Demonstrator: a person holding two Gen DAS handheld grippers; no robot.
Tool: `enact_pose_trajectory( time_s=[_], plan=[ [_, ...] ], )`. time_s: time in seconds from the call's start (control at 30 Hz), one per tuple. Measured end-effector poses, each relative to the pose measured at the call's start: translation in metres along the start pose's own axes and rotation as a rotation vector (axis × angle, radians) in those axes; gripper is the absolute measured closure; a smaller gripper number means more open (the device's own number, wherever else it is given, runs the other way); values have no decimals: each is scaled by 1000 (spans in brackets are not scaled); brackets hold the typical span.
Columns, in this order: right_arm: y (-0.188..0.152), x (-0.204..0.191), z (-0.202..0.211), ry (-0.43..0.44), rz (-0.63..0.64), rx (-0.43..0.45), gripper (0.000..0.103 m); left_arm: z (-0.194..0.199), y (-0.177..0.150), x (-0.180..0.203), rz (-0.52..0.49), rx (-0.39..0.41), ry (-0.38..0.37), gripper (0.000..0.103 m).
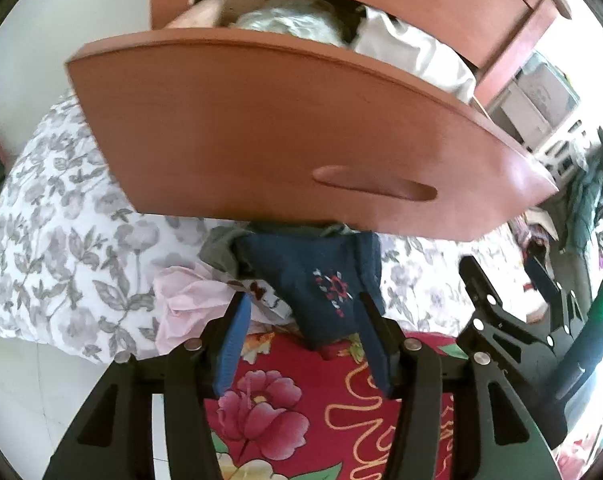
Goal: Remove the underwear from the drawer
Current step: 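Open the left gripper to release the black sock and withdraw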
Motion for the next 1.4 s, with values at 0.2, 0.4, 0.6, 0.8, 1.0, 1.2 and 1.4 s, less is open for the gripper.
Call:
enact_pose_trajectory(
  time_s=[0.2, 0.4, 0.6, 0.8, 1.0, 1.2, 1.4],
  plan=[
    [0, 0, 0, 1, -1, -1, 0, 2, 3, -12, 41, 27, 41, 34],
    [0, 0, -1, 1, 0, -2, 0, 6, 6, -21, 81, 78, 65, 20],
    [0, 0, -1, 1, 0, -1, 0, 7, 7, -24, 97, 107, 87, 16],
    [0, 1, -1, 1, 0, -1, 0, 11, 7, -26, 113, 139, 97, 6],
    [0, 1, -1, 1, 0, -2, 0, 14, 8, -29, 126, 156, 105, 6],
    [0, 0, -1, 0, 0, -1, 0, 22, 8, -28, 129, 219, 103, 6],
    [0, 0, 0, 0, 0, 2, 0, 37, 9, -25, 124, 327, 97, 5]
  ],
)
Point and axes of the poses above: each gripper's, at about its wrist camera, not at the fingertips, and z roughly against the way its jaws point, x to its right, y to its top, the point moved 1 cm from there along -z, roughly the way its jaws point, and after that the axes turned 10 degrees about y, right-handed, at the moved point
